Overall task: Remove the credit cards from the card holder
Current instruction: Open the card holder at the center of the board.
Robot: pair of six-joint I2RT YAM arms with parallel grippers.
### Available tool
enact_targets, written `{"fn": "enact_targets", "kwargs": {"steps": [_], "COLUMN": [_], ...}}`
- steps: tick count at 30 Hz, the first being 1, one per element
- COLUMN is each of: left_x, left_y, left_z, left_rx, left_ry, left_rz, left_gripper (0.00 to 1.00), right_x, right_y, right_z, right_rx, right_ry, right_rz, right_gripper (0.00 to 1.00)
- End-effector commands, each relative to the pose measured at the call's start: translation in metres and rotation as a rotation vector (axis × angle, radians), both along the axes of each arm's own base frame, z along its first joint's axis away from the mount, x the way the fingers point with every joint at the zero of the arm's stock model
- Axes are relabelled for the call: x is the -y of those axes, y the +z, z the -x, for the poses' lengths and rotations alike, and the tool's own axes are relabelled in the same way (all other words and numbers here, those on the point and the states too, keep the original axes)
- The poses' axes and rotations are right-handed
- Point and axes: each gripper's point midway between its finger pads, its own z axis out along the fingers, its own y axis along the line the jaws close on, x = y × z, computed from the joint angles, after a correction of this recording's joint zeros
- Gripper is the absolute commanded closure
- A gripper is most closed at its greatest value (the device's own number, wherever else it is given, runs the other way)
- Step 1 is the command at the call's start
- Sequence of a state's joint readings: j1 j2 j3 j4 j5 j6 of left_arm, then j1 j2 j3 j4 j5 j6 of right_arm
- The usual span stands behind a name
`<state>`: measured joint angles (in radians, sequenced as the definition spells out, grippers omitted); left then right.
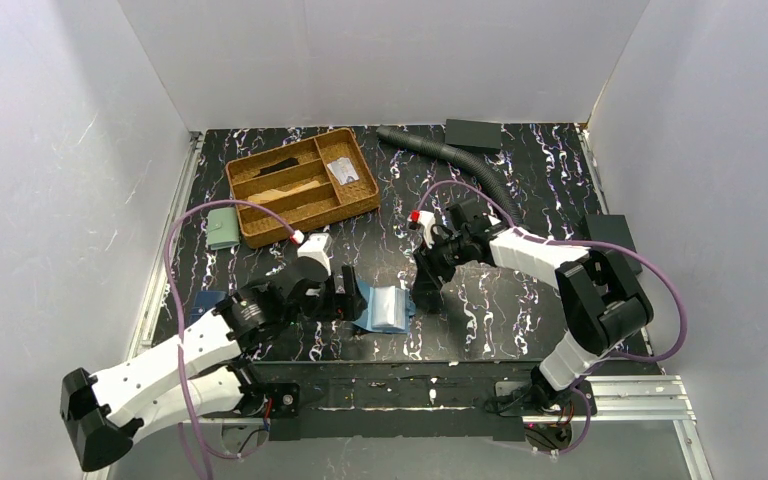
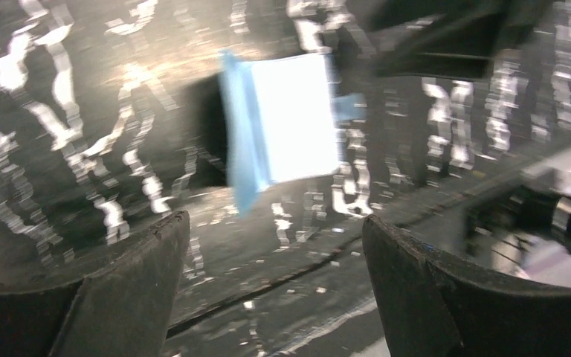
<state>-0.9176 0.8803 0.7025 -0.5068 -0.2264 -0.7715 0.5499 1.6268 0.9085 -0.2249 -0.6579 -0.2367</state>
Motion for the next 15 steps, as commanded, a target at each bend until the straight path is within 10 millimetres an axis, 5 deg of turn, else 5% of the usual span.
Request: {"fn": "enact_targets", "kwargs": {"steps": [1,3,7,15], "left_x": [0.061,0.079,0.098,0.087], "left_y": [0.053,0.059,0.04,-0.018], "left_z": [0.01,0.014,0.011,-0.018], "left_rx": [0.063,0.016,-0.101,-0.174], "left_ry": [-0.26,-0.299,-0.296,-0.12], "left_rz": [0.274,0.335,0.298,0.007], "left_gripper": [0.16,0.17,0.21,0.25], "right_x": [-0.004,-0.003,0.001,0.009], "right_y": [0.023,0.023,0.024,0.023], "right_z": [0.002,0.001,-0.003,-0.012], "right_rx": [0.05,0.048,0.047,0.044], "right_ry": [0.094,0.095,0.078,0.037], "right_rz": [-0.055,-0.055,-0.058,-0.051], "right_gripper": [0.45,0.45,0.45,0.45]}}
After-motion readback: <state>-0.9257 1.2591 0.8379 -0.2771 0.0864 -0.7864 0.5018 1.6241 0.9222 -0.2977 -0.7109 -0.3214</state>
